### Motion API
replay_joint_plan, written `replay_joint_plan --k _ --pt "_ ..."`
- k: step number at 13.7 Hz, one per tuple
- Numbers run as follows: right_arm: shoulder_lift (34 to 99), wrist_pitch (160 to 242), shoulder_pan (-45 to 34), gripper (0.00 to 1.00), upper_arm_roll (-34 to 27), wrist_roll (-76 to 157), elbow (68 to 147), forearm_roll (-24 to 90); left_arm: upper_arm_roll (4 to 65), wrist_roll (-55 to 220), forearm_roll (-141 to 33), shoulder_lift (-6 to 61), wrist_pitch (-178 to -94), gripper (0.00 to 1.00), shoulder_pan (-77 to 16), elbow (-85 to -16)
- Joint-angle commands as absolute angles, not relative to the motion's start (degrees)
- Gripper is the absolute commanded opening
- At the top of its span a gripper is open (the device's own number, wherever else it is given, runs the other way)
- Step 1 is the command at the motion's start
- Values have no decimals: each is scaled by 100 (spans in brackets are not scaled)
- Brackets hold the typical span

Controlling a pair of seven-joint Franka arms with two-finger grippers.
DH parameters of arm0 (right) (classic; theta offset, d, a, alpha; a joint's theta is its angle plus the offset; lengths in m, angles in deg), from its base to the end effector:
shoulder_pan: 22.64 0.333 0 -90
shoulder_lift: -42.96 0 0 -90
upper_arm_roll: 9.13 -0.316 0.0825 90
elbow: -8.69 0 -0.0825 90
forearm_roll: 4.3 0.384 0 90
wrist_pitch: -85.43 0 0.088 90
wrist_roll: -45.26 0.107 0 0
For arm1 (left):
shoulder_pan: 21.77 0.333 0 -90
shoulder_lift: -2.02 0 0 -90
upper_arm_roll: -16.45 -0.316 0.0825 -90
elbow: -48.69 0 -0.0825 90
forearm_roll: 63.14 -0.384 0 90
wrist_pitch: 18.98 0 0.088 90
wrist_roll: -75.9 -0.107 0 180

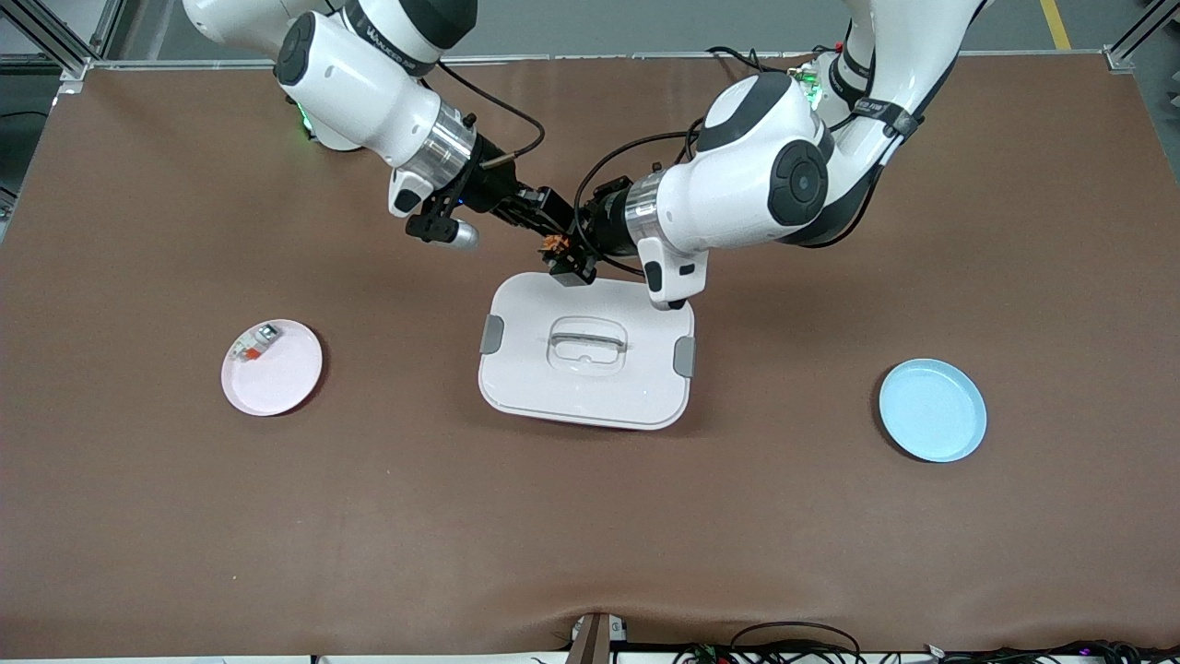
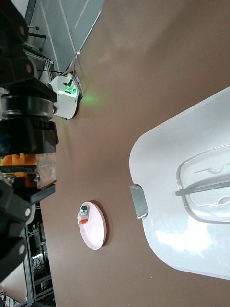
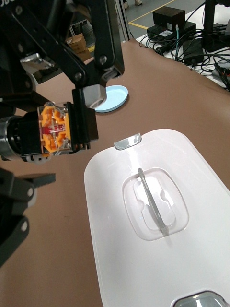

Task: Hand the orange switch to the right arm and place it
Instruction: 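Open the left gripper and withdraw it while the right gripper holds the switch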

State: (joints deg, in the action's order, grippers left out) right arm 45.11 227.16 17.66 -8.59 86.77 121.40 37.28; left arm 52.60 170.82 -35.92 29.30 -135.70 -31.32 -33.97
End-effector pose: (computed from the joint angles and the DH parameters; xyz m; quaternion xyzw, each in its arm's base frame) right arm 0.4654 0.3849 0.5028 -0.9059 0.2338 0.0164 0.3528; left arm 0.5270 -0.4595 0.4911 0.7901 0.4964 -0.2951 0.2056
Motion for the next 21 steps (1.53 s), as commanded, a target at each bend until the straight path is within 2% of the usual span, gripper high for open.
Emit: replay_joint_plan --k 1,3,5,6,7,10,16,18,21 --pt "4595 22720 1841 6 -816 8728 11961 3780 5257 17179 -3510 2962 -13596 0 -3179 -3287" --pt "4595 22720 1849 0 -816 8728 11961 3780 5257 17170 -3510 2962 -13596 0 -3179 -3287" --pt "4595 22711 1841 0 -816 8728 11961 3780 5257 17162 -3510 2944 -13596 0 -3170 -3287" --pt "4595 22711 1841 0 -816 8736 11952 3780 5257 17135 -3519 2927 -13596 31 -3135 -3287" --pt "4595 22711 1841 0 -816 8736 11943 3780 5240 17118 -3571 2901 -13596 99 -3135 -3278" --pt "4595 22537 1771 0 -816 8745 11838 3789 5231 17109 -3773 2874 -13587 100 -3074 -3129" --pt "4551 20702 1033 0 -763 7915 11310 3675 5266 16898 -5011 2505 -13246 100 -2205 -3041" --pt "4498 20060 735 0 -763 7088 11258 3255 5240 16339 -5416 2286 -12833 100 -1897 -3041" --pt "4437 19172 383 0 -754 5894 11205 1983 5240 14907 -5822 1978 -12270 100 -1257 -3050"
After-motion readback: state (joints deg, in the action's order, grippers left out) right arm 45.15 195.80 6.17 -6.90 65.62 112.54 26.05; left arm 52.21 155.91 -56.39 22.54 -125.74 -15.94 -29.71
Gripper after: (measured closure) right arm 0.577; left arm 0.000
